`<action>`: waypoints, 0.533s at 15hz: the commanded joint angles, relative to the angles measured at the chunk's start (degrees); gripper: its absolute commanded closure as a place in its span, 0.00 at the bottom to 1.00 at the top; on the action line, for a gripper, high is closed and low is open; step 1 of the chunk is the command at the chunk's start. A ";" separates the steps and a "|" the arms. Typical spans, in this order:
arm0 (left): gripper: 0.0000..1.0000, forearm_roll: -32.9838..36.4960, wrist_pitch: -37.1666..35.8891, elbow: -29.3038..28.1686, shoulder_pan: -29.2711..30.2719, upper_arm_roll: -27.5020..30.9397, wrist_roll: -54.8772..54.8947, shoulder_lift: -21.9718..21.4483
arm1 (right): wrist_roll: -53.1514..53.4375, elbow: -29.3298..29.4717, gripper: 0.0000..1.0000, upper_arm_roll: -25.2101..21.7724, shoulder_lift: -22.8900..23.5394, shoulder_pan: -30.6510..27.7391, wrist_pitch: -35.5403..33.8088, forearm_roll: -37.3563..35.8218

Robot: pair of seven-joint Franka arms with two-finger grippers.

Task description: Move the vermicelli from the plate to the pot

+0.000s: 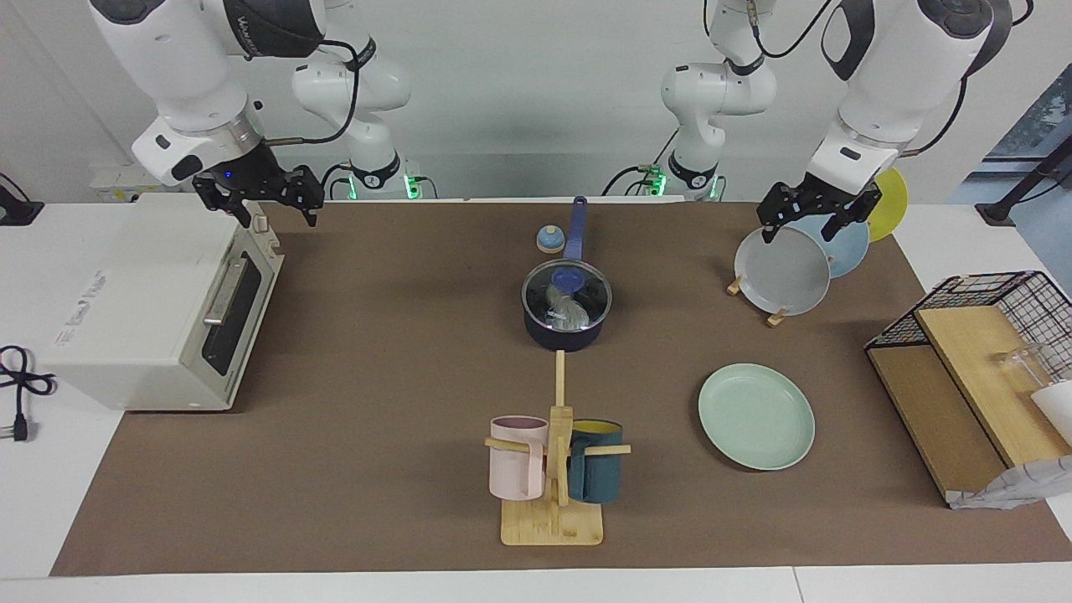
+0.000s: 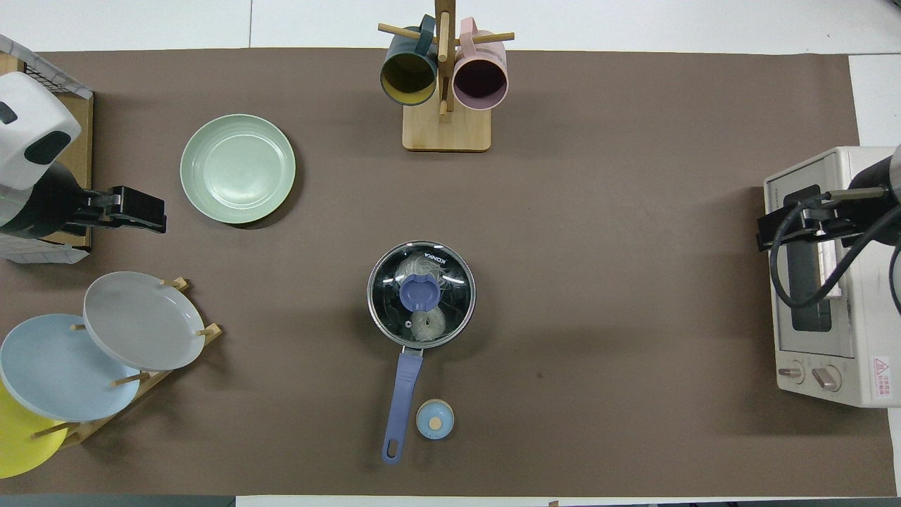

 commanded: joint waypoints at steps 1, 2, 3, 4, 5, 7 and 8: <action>0.00 -0.84 0.84 -0.90 0.20 0.06 0.09 -0.57 | -1.81 -1.50 0.00 0.71 -0.93 -1.99 0.77 -0.84; 0.00 -0.75 0.23 -0.90 0.12 0.06 0.09 -0.57 | -2.25 -1.41 0.00 0.97 -0.93 -2.87 0.59 -0.84; 0.00 -0.75 0.22 -0.90 0.29 0.15 0.09 -0.57 | -2.95 -1.41 0.00 0.98 -1.02 -3.05 0.50 -0.49; 0.00 -0.84 0.14 -0.99 0.29 0.15 0.00 -0.57 | -3.22 -1.33 0.00 1.06 -0.93 -3.05 0.50 -0.75; 0.00 -0.75 0.22 -0.90 0.29 0.15 0.00 -0.57 | -3.22 -1.06 0.00 1.15 -0.85 -3.05 0.50 -0.84; 0.00 -0.75 0.40 -0.90 0.29 0.15 0.00 -0.57 | -3.22 -0.80 0.00 1.15 -0.67 -3.14 0.76 -1.01; 0.00 -0.75 0.31 -0.90 0.29 0.15 0.09 -0.57 | -3.22 -0.80 0.00 1.32 -0.58 -3.23 0.68 -1.19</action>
